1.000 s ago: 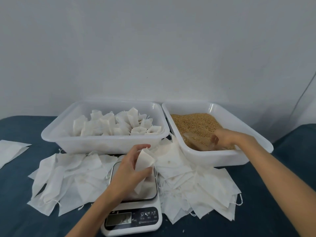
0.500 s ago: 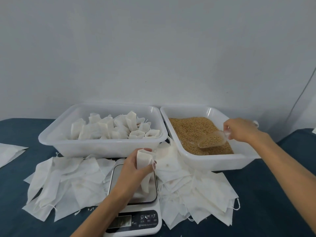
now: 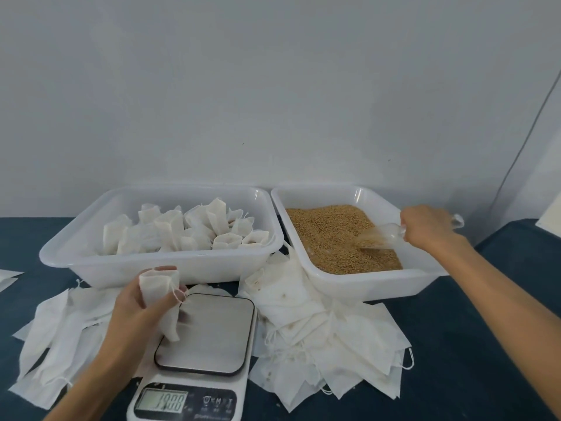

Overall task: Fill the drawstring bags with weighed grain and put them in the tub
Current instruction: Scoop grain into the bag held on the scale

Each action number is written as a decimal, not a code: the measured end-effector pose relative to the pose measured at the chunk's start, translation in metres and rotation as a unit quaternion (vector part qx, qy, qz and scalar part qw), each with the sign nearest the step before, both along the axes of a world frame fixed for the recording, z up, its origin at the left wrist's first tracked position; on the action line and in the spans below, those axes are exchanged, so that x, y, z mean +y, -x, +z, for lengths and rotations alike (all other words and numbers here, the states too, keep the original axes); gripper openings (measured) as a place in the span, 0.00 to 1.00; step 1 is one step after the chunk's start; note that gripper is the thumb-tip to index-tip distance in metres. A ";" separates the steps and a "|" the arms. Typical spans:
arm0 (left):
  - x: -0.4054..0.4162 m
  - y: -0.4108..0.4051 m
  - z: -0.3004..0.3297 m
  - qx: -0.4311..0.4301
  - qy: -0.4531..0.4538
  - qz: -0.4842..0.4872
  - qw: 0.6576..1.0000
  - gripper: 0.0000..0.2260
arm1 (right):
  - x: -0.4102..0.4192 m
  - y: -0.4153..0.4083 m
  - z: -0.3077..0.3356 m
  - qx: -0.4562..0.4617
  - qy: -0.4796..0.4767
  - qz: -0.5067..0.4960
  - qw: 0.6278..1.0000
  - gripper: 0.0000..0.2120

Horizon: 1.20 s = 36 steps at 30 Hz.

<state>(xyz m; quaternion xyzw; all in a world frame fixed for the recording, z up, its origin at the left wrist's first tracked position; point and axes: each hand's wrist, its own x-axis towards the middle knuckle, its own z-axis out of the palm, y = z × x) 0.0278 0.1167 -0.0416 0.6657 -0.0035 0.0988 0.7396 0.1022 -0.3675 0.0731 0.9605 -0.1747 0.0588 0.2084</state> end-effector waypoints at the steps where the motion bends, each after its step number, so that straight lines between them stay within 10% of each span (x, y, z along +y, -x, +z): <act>1: -0.003 0.002 -0.001 0.003 0.011 0.000 1.000 0.13 | 0.001 -0.001 0.000 0.001 -0.003 -0.002 1.000 0.05; 36: -0.134 0.034 0.007 -0.123 -0.095 0.105 0.982 0.17 | 0.004 0.026 0.000 0.036 -0.117 0.007 0.992 0.14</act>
